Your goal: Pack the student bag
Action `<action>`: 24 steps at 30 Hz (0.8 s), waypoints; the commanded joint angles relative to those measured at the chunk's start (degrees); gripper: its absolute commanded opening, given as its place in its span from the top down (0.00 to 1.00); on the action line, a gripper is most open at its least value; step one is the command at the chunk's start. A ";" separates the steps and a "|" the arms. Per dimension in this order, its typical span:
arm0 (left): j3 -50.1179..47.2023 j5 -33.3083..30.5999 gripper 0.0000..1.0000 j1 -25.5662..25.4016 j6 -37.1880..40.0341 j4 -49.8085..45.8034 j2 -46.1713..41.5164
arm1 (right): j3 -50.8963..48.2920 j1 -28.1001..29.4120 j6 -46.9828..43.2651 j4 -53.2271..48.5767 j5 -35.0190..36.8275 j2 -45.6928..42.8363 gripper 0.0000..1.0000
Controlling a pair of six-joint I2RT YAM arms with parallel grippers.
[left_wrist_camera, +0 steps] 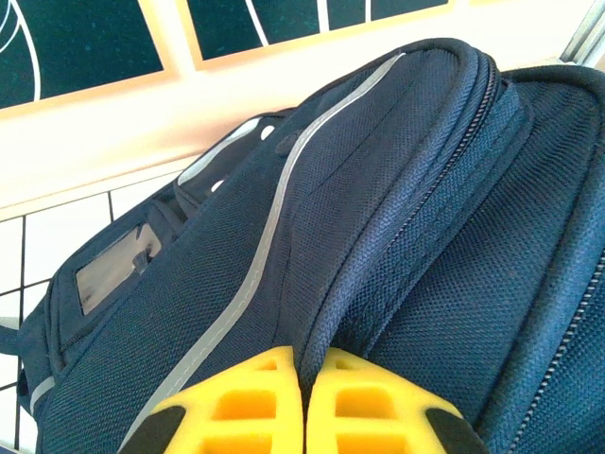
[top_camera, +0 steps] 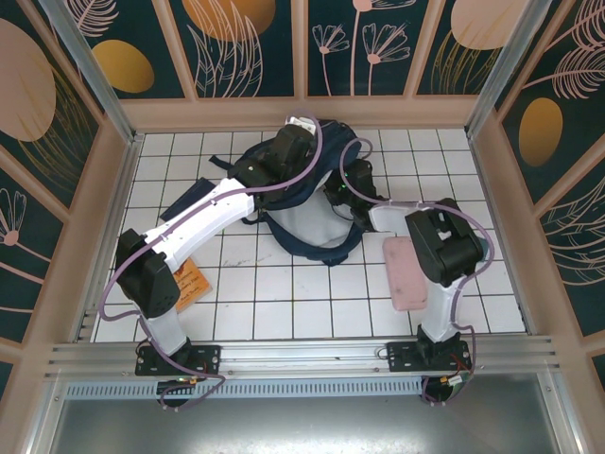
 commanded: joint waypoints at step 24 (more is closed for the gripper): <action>-24.88 8.34 0.09 19.35 -23.87 8.28 -7.28 | -14.41 -6.98 -20.20 -35.09 8.72 -40.65 0.21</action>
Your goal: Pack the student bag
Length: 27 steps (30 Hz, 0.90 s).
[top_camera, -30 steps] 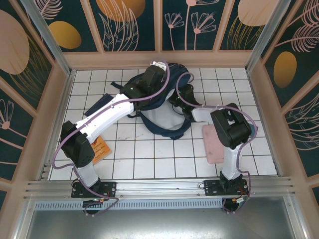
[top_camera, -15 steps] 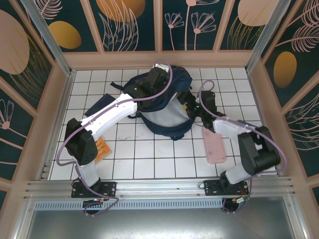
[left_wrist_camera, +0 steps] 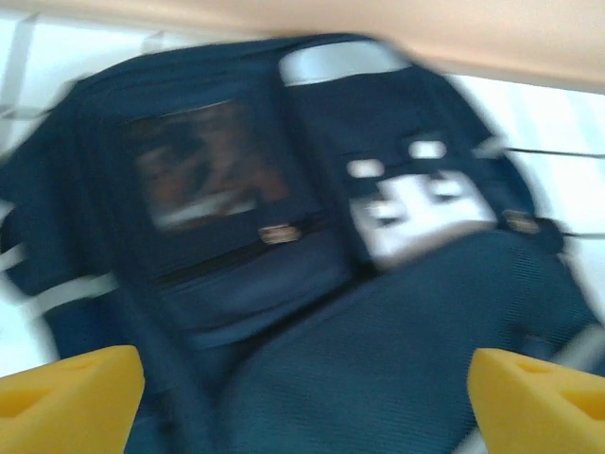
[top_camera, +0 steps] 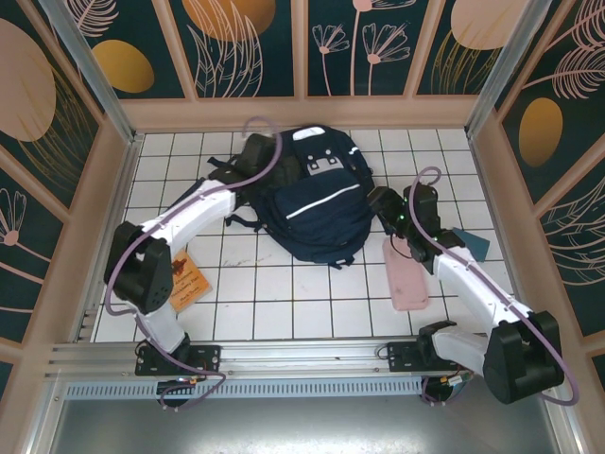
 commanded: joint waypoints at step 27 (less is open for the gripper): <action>-18.68 5.27 0.10 22.61 -9.05 3.99 6.56 | 12.40 12.13 -7.57 3.04 -8.84 14.94 0.15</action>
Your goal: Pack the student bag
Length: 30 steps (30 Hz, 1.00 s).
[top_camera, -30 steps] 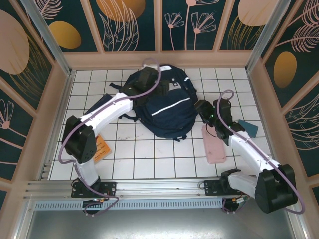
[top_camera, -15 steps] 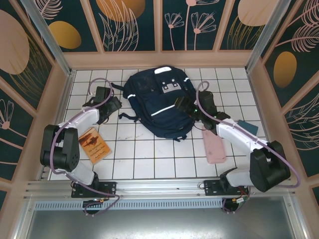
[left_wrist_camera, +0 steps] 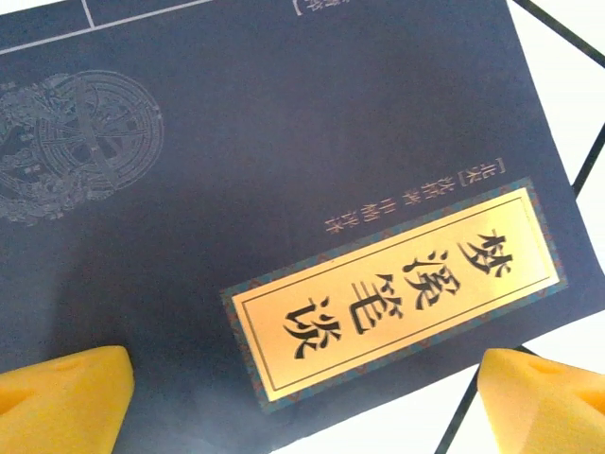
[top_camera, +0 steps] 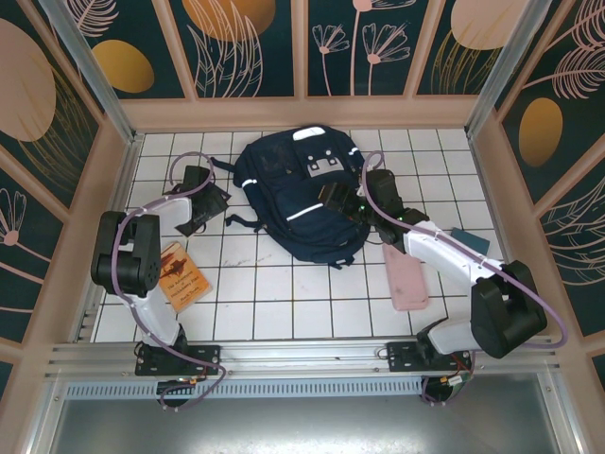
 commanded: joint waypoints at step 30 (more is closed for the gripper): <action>-19.93 17.69 0.17 -26.80 -27.12 7.23 -17.44 | 8.94 3.60 -1.49 -4.04 2.24 6.44 0.20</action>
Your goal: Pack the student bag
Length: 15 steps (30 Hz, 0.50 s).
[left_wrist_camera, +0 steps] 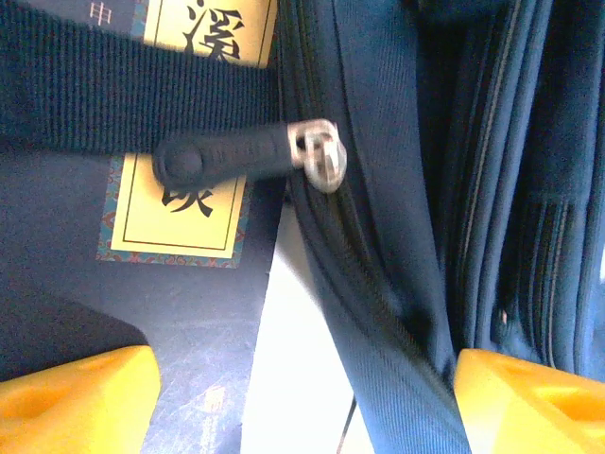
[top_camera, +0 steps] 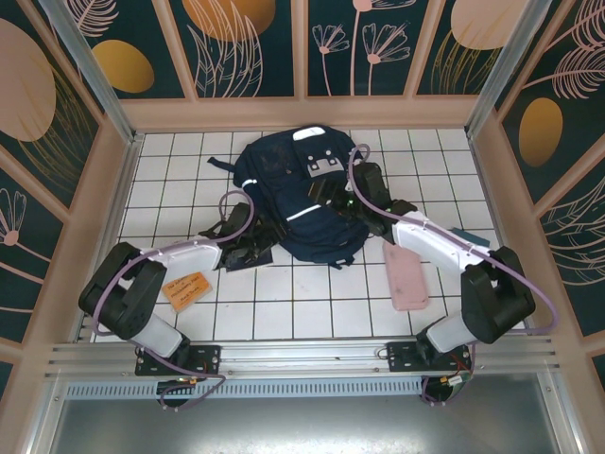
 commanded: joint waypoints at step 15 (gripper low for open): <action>-7.41 -1.33 0.35 16.23 9.31 -11.23 -15.39 | 17.29 16.88 -7.39 -12.19 3.98 20.87 0.46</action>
